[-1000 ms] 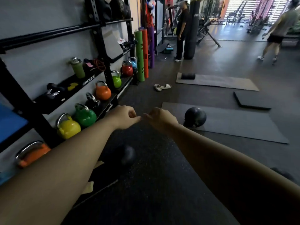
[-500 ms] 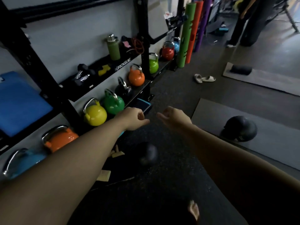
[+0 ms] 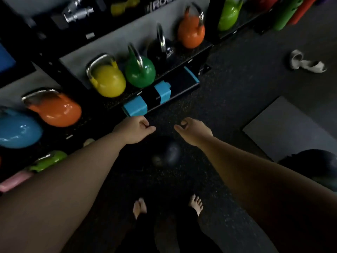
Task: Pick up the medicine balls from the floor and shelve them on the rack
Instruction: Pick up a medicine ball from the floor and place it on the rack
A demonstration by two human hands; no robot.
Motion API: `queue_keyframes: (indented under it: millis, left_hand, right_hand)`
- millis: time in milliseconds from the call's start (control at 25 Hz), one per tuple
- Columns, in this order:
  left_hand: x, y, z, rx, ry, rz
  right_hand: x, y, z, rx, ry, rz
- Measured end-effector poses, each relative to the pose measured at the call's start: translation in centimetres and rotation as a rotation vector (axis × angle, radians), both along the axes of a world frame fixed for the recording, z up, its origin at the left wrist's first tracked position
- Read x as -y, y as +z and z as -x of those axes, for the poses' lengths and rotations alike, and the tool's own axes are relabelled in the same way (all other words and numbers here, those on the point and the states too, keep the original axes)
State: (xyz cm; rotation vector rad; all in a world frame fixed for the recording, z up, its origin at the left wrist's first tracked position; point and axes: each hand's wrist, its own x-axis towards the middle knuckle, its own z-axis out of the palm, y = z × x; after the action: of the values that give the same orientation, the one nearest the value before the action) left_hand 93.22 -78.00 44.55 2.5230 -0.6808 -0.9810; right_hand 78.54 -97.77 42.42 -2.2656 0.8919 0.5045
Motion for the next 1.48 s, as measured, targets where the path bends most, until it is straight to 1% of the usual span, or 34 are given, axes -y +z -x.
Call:
queue_keyframes:
  millis: [80, 200, 360, 480, 560, 640, 680, 760, 800, 880, 960, 1080, 1240, 1360, 1480]
  left_hand:
    - [0.3, -6.2, -1.4, -0.059, 0.037, -0.033]
    - [0.4, -17.0, -3.0, -0.123, 0.069, -0.065]
    - [-0.6, -34.7, -3.2, -0.200, 0.205, -0.128]
    - [-0.7, -46.3, -3.3, -0.274, 0.294, -0.155]
    - [-0.4, -51.3, -3.6, -0.293, 0.358, -0.154]
    - [-0.2, -56.1, -3.6, -0.311, 0.465, -0.123]
    - [-0.2, -58.0, -3.5, -0.357, 0.542, -0.097]
    - [0.1, -60.0, -3.1, -0.509, 0.720, -0.006]
    - [0.3, -60.3, -2.9, -0.568, 0.798, 0.046]
    - [0.9, -60.0, -2.5, -0.597, 0.914, 0.105]
    - [1.3, -57.8, -2.1, -0.528, 0.965, 0.174]
    - [1.5, -52.3, -1.6, -0.399, 0.924, 0.260]
    - [3.2, -41.1, -3.9, -0.326, 0.826, 0.378]
    - [5.3, -28.8, -6.2, -0.227, 0.787, 0.536]
    - [7.2, -15.4, -8.7, -0.135, 0.751, 0.665]
  right_hand:
    - [1.1, -5.9, -1.9, -0.047, 0.022, -0.045]
    - [2.7, -16.3, -4.4, -0.096, -0.029, -0.061]
    - [2.3, -33.9, -7.0, -0.152, -0.125, -0.171]
    - [2.2, -44.7, -8.7, -0.134, -0.135, -0.176]
    - [2.3, -49.3, -9.5, -0.106, -0.121, -0.165]
    - [2.2, -53.7, -9.8, -0.097, -0.124, -0.181]
    - [2.1, -55.4, -9.8, -0.084, -0.158, -0.210]
    - [2.0, -57.5, -9.7, -0.020, -0.266, -0.261]
    - [2.1, -57.9, -9.7, 0.010, -0.308, -0.275]
    - [2.1, -57.6, -9.9, 0.054, -0.348, -0.299]
    - [2.2, -55.5, -9.6, 0.122, -0.371, -0.325]
    - [2.6, -49.7, -8.7, 0.265, -0.379, -0.321]
    - [4.4, -37.4, -9.7, 0.389, -0.382, -0.267]
    - [6.3, -25.0, -11.6, 0.501, -0.362, -0.229]
    - [8.0, -11.6, -13.8, 0.656, -0.322, -0.179]
